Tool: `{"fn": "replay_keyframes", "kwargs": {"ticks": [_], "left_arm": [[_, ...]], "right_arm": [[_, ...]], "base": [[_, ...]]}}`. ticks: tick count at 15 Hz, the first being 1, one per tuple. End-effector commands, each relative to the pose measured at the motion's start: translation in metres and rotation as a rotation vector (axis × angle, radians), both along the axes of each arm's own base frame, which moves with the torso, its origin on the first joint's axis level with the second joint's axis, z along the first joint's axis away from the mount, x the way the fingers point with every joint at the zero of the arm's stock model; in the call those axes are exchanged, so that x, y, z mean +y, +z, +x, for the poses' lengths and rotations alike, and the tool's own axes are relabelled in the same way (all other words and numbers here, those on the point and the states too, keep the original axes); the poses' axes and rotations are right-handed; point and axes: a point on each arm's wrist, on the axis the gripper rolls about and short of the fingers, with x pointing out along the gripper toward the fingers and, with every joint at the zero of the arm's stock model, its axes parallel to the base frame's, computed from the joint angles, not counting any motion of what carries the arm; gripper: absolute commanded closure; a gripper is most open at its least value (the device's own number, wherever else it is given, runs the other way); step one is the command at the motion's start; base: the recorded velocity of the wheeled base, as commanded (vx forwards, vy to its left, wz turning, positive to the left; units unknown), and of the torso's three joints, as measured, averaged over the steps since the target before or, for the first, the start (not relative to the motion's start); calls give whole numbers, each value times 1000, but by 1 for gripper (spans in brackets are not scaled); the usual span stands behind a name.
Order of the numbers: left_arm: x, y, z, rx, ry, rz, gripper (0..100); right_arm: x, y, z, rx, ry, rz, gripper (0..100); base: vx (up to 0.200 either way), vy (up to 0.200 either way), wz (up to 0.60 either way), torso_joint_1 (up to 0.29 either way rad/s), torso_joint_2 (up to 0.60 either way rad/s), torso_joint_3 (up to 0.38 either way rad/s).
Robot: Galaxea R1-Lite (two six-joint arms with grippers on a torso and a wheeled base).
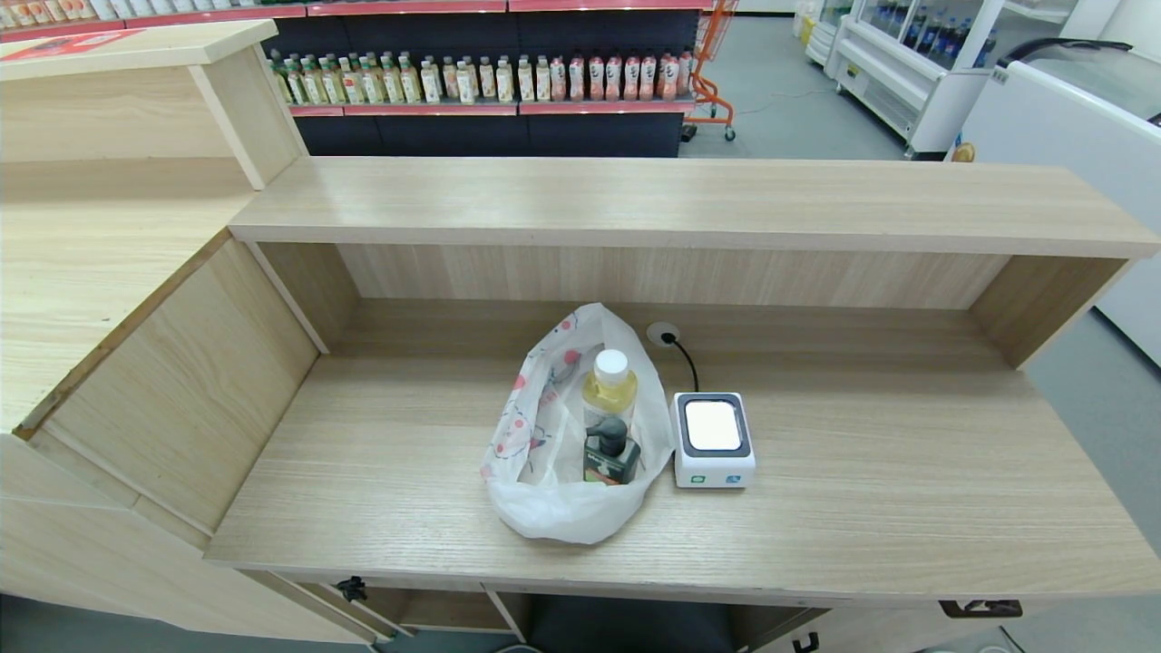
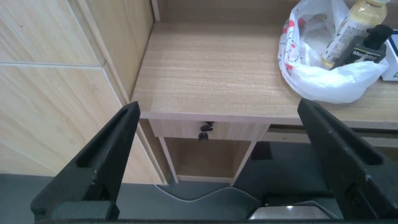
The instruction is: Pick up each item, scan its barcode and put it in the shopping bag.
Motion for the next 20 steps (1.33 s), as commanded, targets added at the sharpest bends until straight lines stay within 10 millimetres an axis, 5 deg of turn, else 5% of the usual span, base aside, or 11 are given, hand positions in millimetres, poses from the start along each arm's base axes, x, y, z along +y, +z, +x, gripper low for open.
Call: {"fn": "replay_keyframes", "kwargs": {"ticks": [1, 8, 9, 20], "left_arm": [[0, 0, 0, -1, -1, 4, 0], [0, 0, 0, 0, -1, -3, 0], [0, 0, 0, 0, -1, -2, 0], [0, 0, 0, 0, -1, -5, 0]], "right_arm": [[0, 0, 0, 7, 1, -1, 0], [0, 0, 0, 8, -1, 8, 0], [0, 0, 0, 8, 0, 7, 100], [0, 0, 0, 7, -1, 4, 100]], "base": [[0, -200, 0, -2, -7, 7], [0, -57, 0, 1, 1, 0], [0, 0, 0, 0, 0, 0], [55, 0, 0, -2, 1, 1]]}}
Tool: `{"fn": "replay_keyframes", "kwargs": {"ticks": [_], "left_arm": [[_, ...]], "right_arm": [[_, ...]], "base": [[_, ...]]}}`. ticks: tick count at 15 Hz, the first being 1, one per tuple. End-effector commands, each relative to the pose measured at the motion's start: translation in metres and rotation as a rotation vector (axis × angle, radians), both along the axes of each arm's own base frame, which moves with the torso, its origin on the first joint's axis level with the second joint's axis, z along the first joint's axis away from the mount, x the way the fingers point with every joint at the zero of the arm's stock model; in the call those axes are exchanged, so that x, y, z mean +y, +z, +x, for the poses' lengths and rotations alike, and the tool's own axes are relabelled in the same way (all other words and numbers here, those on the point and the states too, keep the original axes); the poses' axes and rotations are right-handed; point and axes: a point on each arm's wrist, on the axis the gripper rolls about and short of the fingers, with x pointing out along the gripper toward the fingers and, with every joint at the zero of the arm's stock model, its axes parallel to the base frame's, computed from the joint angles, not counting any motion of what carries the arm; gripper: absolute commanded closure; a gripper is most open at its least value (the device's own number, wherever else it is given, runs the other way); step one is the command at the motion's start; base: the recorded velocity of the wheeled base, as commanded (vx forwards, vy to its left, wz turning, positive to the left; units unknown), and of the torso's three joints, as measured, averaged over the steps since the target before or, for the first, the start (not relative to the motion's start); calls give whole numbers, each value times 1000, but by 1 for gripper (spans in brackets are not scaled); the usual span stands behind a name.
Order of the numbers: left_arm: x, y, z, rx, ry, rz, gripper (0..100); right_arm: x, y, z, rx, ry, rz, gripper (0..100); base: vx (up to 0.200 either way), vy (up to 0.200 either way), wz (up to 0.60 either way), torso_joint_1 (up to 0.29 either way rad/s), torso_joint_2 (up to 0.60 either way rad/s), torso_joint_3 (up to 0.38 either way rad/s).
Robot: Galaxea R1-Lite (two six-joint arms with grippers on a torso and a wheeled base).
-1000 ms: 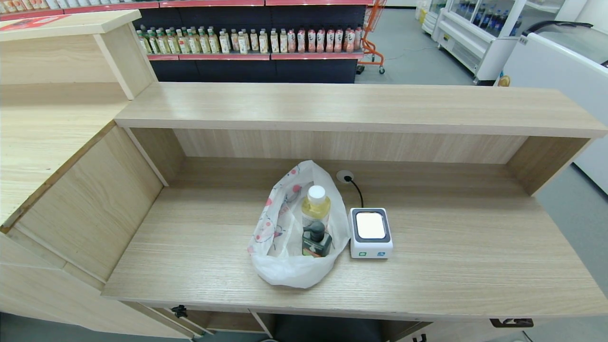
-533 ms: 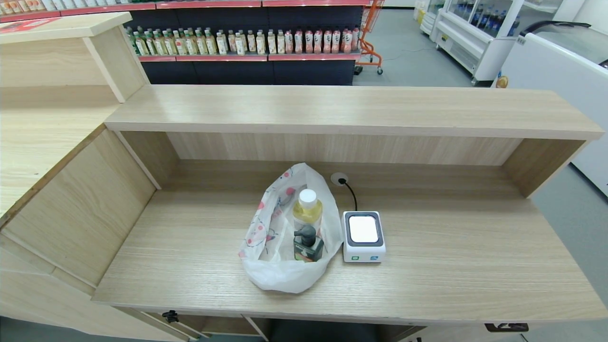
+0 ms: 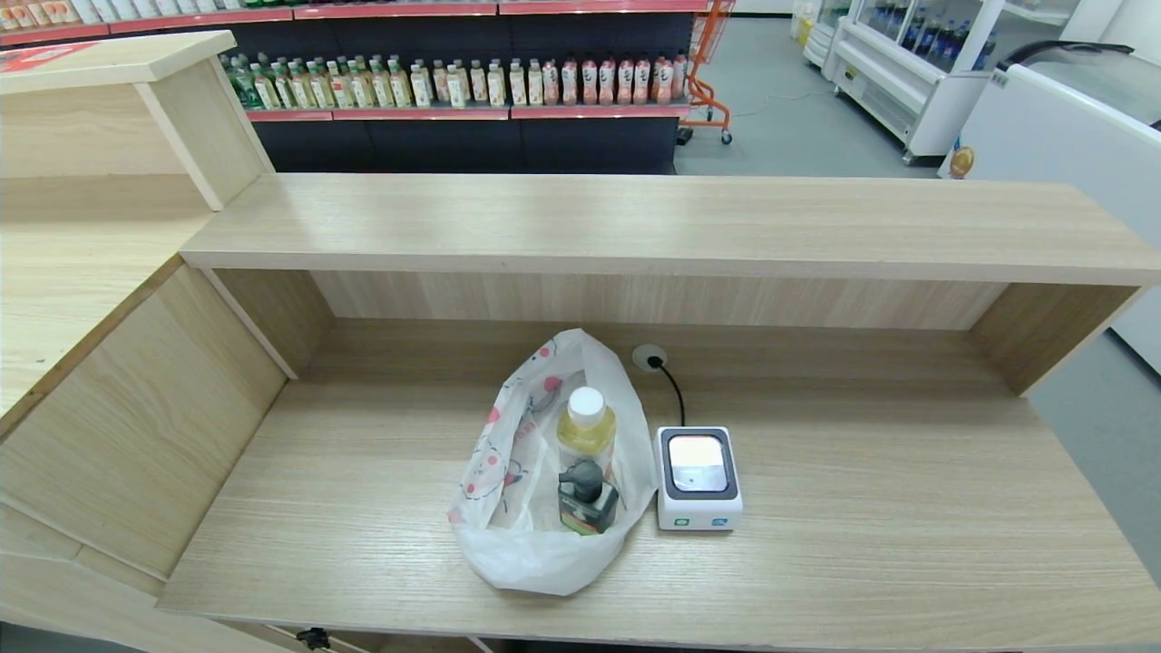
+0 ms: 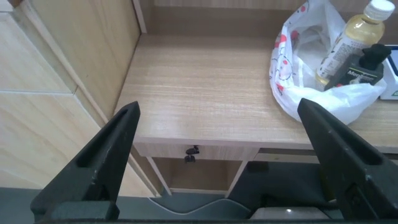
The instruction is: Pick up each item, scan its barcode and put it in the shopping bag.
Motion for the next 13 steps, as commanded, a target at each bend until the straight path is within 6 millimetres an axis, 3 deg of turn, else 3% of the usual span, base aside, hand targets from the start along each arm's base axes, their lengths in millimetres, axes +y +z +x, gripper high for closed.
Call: {"fn": "replay_keyframes", "kwargs": {"ticks": [1, 13], "left_arm": [[0, 0, 0, 0, 1, -1, 0], [0, 0, 0, 0, 1, -1, 0]], "right_arm": [[0, 0, 0, 4, 3, -1, 100], [0, 0, 0, 4, 3, -1, 100]], "base": [[0, 0, 0, 0, 0, 0], [0, 0, 0, 0, 0, 0]]}}
